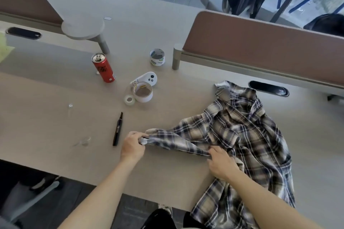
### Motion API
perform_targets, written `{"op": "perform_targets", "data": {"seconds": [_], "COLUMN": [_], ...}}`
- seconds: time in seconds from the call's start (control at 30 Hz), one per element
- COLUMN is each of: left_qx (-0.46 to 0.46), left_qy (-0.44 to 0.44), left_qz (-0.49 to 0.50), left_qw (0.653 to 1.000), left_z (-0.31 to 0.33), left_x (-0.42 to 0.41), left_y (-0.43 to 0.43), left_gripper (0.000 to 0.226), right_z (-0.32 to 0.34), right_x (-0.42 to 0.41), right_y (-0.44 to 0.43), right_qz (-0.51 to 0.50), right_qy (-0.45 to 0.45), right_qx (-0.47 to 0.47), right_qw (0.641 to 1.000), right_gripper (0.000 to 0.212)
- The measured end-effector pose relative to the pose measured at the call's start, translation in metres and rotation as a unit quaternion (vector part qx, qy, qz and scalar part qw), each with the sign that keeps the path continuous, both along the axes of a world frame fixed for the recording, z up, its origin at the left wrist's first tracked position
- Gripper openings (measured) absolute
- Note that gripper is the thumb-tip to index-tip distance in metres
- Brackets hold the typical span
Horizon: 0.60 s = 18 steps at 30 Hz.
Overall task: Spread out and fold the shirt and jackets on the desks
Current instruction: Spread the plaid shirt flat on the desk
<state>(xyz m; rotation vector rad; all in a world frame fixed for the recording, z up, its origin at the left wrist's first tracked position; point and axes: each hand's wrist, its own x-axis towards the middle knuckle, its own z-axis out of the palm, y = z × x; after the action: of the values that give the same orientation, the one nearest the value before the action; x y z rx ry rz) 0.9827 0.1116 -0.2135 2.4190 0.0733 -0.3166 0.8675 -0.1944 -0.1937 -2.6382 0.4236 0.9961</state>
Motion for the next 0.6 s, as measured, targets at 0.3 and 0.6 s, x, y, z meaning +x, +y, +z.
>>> {"op": "perform_targets", "data": {"seconds": [0.3,0.6], "left_qx": [-0.190,0.046], "left_qy": [-0.229,0.115], "left_qz": [-0.084,-0.094], "left_qw": [0.951,0.988], "left_z": [0.071,0.030], "left_x": [0.029,0.000], "left_y": [-0.002,0.047], "left_gripper": [0.039,0.037], "right_z": [0.006,0.014], "right_x": [-0.009,0.002], "right_y": [-0.022,-0.004], "right_qz": [-0.016,0.021], "right_qy": [-0.065,-0.156], "right_qx": [0.022,0.014], "right_qw": [0.998,0.987], "right_gripper": [0.045,0.031]}}
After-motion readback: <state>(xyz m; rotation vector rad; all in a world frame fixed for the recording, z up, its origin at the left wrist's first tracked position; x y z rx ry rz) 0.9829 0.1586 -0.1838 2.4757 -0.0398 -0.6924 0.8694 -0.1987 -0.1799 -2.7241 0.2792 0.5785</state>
